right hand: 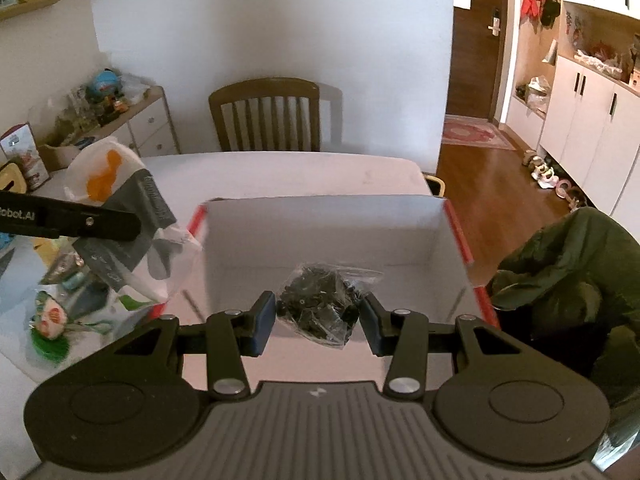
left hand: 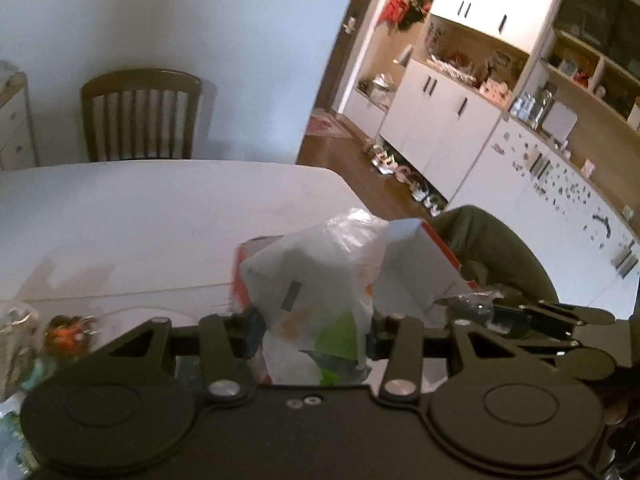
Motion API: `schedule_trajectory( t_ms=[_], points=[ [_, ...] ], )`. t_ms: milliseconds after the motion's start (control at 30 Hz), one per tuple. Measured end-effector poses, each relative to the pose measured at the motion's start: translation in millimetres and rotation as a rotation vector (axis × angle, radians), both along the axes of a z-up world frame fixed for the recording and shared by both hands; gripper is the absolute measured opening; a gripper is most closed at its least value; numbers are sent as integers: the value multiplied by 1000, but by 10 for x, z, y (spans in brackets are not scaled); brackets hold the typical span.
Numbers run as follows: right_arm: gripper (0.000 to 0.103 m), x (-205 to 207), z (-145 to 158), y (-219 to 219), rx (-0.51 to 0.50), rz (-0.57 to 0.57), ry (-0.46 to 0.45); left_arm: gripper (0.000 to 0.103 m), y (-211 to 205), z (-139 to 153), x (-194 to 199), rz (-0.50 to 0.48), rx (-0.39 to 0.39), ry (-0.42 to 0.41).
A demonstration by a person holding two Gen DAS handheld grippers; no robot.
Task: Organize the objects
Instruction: 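Carry both bags over the red box and open both tools to drop them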
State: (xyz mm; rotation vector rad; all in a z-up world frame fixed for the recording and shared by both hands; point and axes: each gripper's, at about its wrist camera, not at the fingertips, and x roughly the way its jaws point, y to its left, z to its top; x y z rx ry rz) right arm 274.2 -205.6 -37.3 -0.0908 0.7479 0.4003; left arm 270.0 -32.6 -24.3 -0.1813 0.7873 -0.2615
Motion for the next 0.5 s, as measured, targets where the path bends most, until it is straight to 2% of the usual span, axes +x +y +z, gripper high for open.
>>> schedule_trajectory(
  t_ms=[333, 500],
  points=[
    [45, 344, -324, -228, -47, 6, 51, 46, -713, -333, 422, -94, 111, 117],
    [45, 488, -534, -274, -66, 12, 113, 46, -949, -573, 669, -119, 143, 198]
  ],
)
